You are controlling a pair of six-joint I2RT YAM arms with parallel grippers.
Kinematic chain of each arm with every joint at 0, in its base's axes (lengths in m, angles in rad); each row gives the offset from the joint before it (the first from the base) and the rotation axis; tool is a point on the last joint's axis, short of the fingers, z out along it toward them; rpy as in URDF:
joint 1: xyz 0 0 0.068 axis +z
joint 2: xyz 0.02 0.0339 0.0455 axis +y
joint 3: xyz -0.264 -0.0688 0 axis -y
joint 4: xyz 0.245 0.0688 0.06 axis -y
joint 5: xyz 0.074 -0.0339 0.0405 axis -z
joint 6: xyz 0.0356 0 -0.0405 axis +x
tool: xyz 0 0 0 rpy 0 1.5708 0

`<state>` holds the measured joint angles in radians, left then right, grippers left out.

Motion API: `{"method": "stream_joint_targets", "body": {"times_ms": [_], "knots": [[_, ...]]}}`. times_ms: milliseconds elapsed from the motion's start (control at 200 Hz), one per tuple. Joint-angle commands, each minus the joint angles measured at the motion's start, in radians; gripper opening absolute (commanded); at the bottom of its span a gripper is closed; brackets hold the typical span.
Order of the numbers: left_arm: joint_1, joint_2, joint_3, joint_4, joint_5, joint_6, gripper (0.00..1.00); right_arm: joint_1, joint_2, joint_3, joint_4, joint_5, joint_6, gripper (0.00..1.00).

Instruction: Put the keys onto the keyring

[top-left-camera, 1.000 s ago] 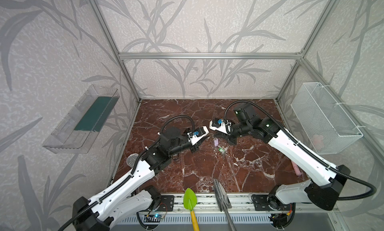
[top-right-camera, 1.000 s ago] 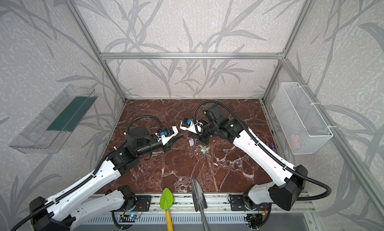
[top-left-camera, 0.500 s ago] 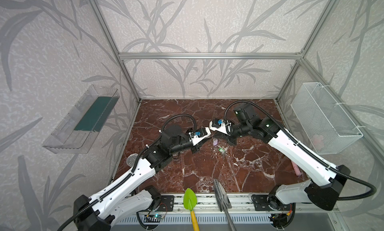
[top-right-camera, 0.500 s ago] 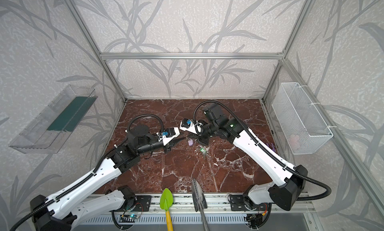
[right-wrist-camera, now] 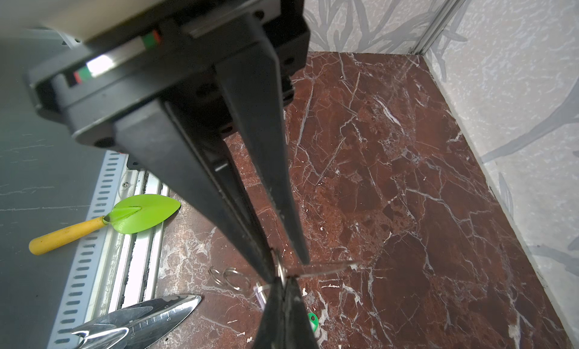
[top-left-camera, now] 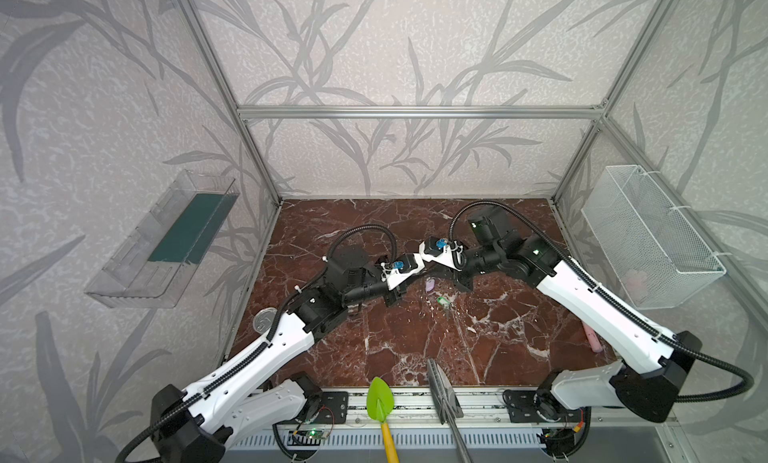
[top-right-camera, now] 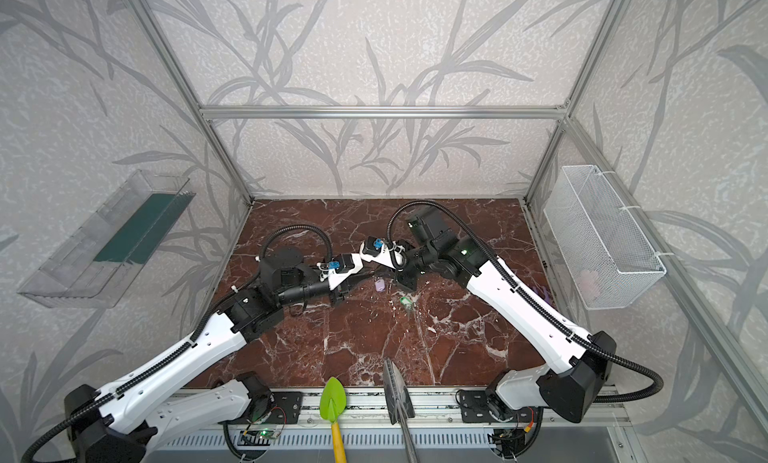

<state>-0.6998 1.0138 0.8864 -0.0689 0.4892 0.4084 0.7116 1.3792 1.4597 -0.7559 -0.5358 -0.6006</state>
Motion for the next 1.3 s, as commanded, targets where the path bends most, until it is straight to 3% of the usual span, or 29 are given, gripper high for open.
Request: {"method": "stream_joint_targets", "body": {"times_ms": [0, 305, 530, 600, 780, 910, 1295], "knots": [[-0.003, 0.003, 0.035, -0.018, 0.003, 0.012, 0.15, 0.006, -0.023, 0.002, 0.03, -0.05, -0.007, 0.0], [-0.003, 0.022, 0.052, -0.058, -0.002, 0.015, 0.0, 0.006, -0.051, -0.025, 0.068, -0.063, 0.002, 0.0], [-0.003, 0.024, 0.047, -0.044, -0.003, 0.0, 0.0, 0.006, -0.093, -0.066, 0.12, -0.037, 0.028, 0.0], [-0.003, 0.017, 0.029, -0.001, -0.009, -0.019, 0.0, 0.006, -0.105, -0.083, 0.14, -0.01, 0.041, 0.0], [-0.004, -0.013, -0.03, 0.119, -0.021, -0.077, 0.0, 0.005, -0.147, -0.152, 0.187, 0.044, 0.08, 0.19], [-0.004, -0.042, -0.091, 0.229, -0.034, -0.135, 0.0, 0.003, -0.198, -0.226, 0.229, 0.068, 0.117, 0.26], [-0.004, -0.113, -0.269, 0.587, -0.037, -0.293, 0.0, 0.002, -0.249, -0.377, 0.412, 0.031, 0.236, 0.32]]}}
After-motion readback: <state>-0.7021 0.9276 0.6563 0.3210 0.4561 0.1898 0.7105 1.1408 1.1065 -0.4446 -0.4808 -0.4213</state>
